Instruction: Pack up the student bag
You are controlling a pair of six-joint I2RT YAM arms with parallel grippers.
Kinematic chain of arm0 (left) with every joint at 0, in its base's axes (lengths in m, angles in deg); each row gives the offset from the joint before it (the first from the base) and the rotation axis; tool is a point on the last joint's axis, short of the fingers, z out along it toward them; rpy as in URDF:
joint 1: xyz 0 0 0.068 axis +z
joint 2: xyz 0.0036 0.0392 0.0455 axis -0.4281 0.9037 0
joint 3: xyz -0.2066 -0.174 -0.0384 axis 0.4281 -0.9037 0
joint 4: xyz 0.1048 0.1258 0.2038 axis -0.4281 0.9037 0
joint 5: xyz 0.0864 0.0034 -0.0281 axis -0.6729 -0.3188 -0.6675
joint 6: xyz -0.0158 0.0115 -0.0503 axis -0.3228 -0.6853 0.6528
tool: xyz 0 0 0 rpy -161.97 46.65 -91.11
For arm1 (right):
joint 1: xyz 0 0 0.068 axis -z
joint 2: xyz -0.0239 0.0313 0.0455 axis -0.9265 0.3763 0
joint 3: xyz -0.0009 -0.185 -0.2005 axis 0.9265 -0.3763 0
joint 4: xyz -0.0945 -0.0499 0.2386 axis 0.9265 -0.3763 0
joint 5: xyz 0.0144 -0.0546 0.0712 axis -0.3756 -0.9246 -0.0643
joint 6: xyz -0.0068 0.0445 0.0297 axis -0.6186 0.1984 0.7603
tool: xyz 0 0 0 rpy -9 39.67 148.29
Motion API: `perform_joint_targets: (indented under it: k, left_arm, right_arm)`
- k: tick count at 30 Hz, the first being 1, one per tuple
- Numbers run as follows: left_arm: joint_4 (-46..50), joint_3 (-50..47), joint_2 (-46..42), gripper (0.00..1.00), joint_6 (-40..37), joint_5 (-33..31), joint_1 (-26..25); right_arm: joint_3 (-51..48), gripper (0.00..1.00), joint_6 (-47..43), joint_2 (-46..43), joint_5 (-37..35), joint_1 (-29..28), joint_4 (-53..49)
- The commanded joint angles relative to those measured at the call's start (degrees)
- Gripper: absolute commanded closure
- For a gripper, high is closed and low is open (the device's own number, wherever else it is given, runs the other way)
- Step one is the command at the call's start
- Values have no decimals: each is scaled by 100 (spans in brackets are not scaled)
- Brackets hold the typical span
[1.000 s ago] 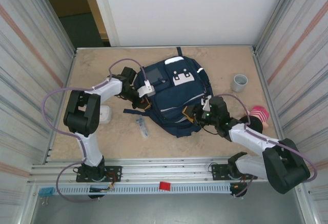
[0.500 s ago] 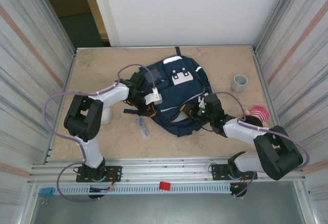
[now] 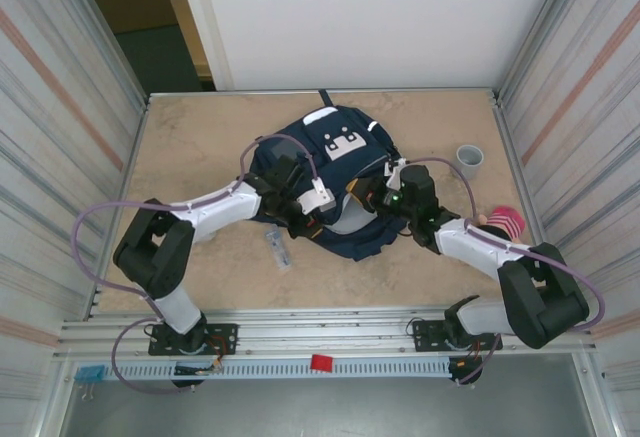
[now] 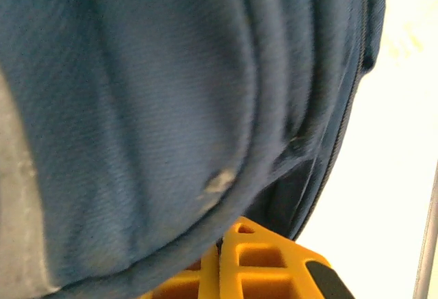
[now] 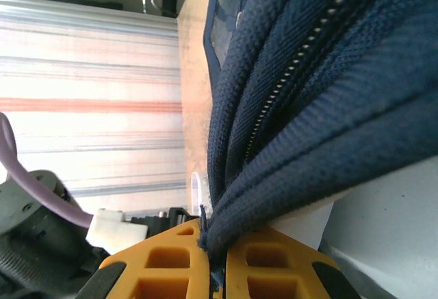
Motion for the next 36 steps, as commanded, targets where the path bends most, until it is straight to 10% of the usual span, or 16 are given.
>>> perform_joint_targets:
  k: [1, 5, 10, 22, 27, 36]
  left_arm:
    - [-895, -123, -532, 93, 349, 442, -264]
    - [-497, -138, -1081, 51, -872, 574, -381]
    - [-307, -345, -1630, 25, -2532, -664, -338]
    - [-1698, -204, -394, 16, -3832, -937, 604]
    - [-2345, -168, 122, 23, -3534, -953, 596]
    - [-2953, -794, -311, 90, -2323, -518, 368]
  right_arm:
    - [520, 99, -661, 74, 556, 227, -403]
    - [1278, 98, -1889, 201, 1460, 599, -2066]
    - [1771, 99, -2824, 357, 2141, 1104, -3091]
    - [2708, 100, -3774, 1088, 2787, 1583, -4162]
    - [3019, 100, -3997, 1348, 2967, 1631, -4464]
    - [3121, 100, -4076, 1567, 2815, 2162, -4479]
